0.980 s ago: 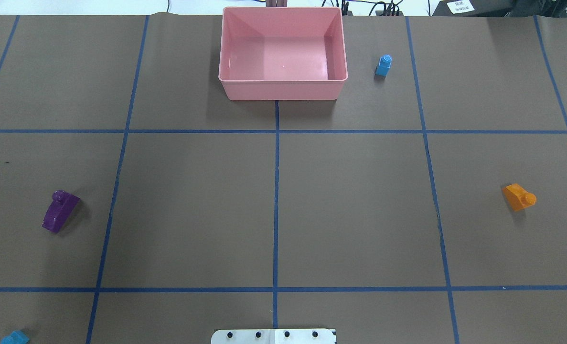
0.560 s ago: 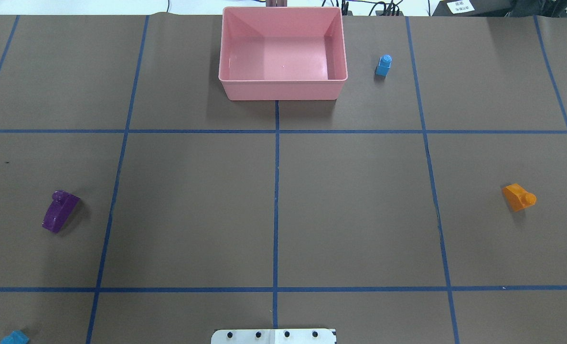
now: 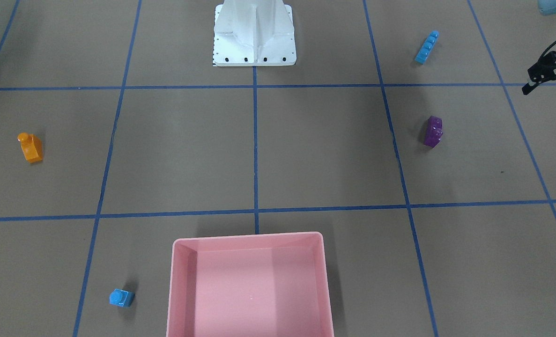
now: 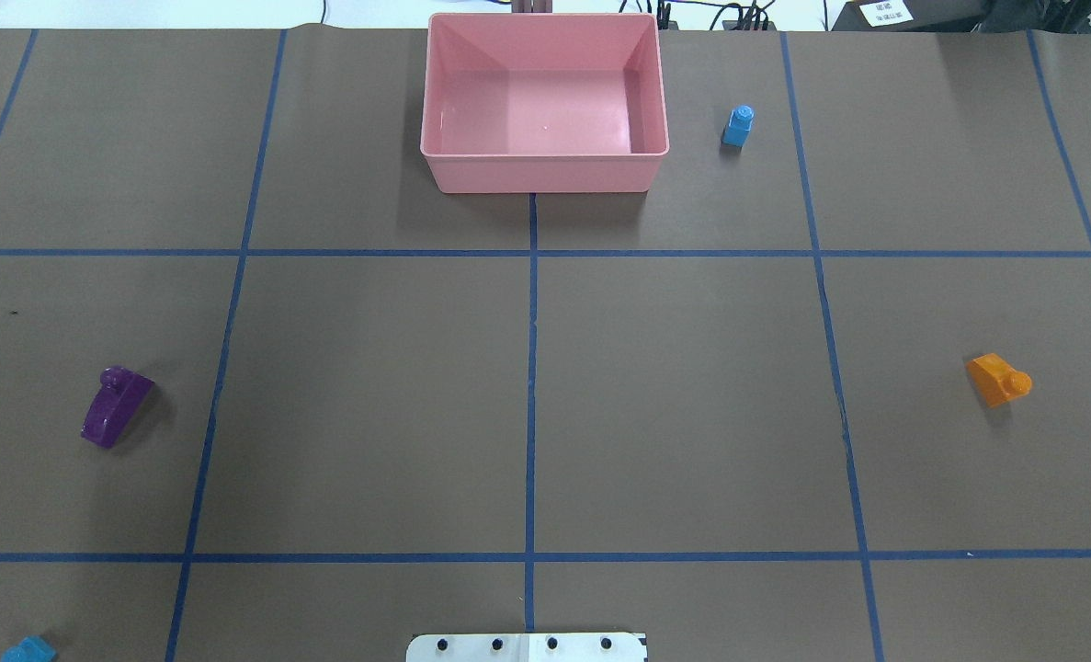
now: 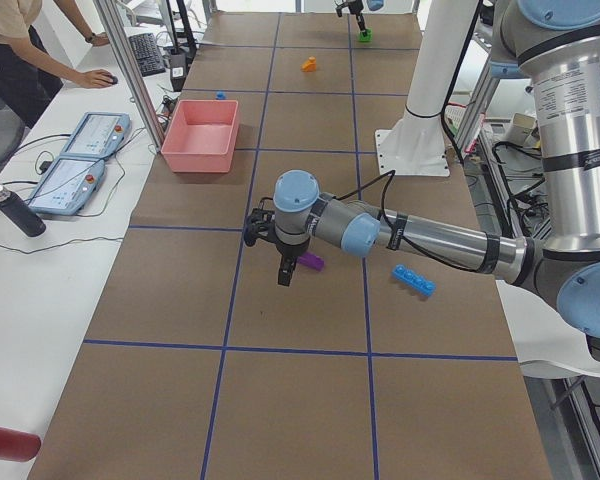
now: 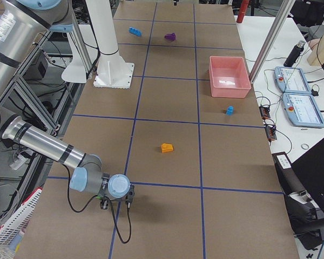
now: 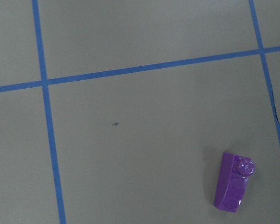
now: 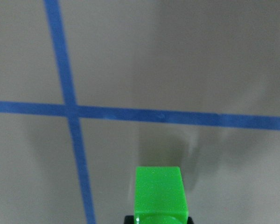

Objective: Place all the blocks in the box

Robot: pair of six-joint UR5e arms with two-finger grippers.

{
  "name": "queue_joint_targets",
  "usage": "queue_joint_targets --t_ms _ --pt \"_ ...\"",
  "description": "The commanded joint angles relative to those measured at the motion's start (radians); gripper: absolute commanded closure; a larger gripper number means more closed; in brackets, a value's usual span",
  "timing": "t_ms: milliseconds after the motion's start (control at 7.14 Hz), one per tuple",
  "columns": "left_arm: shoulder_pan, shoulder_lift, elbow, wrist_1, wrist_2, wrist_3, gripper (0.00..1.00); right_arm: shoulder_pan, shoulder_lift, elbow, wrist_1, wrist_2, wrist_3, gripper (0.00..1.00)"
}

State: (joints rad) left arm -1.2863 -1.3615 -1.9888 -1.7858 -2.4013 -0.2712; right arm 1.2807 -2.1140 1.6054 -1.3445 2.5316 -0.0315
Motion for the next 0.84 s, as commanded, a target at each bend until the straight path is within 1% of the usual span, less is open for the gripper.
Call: queue_joint_targets --t_ms 0,140,280,420,560,700 --pt "0.129 -0.013 -0.033 -0.012 0.007 -0.032 0.00 0.017 0.025 0.271 -0.167 0.033 0.125 1.00" --pt "0.199 -0.005 -0.066 -0.011 0.014 -0.039 0.00 0.028 0.108 0.292 -0.217 0.033 0.128 1.00" --pt "0.299 0.011 -0.103 -0.012 0.081 -0.036 0.00 0.029 0.203 0.283 -0.249 0.030 0.136 1.00" --pt "0.434 0.048 -0.148 -0.009 0.202 -0.037 0.00 0.029 0.339 0.269 -0.337 0.024 0.160 1.00" --pt "0.490 0.103 -0.168 -0.011 0.244 -0.037 0.00 0.029 0.490 0.245 -0.411 0.026 0.194 1.00" --pt "0.534 0.137 -0.168 -0.009 0.248 -0.036 0.00 0.020 0.657 0.205 -0.450 0.024 0.326 1.00"
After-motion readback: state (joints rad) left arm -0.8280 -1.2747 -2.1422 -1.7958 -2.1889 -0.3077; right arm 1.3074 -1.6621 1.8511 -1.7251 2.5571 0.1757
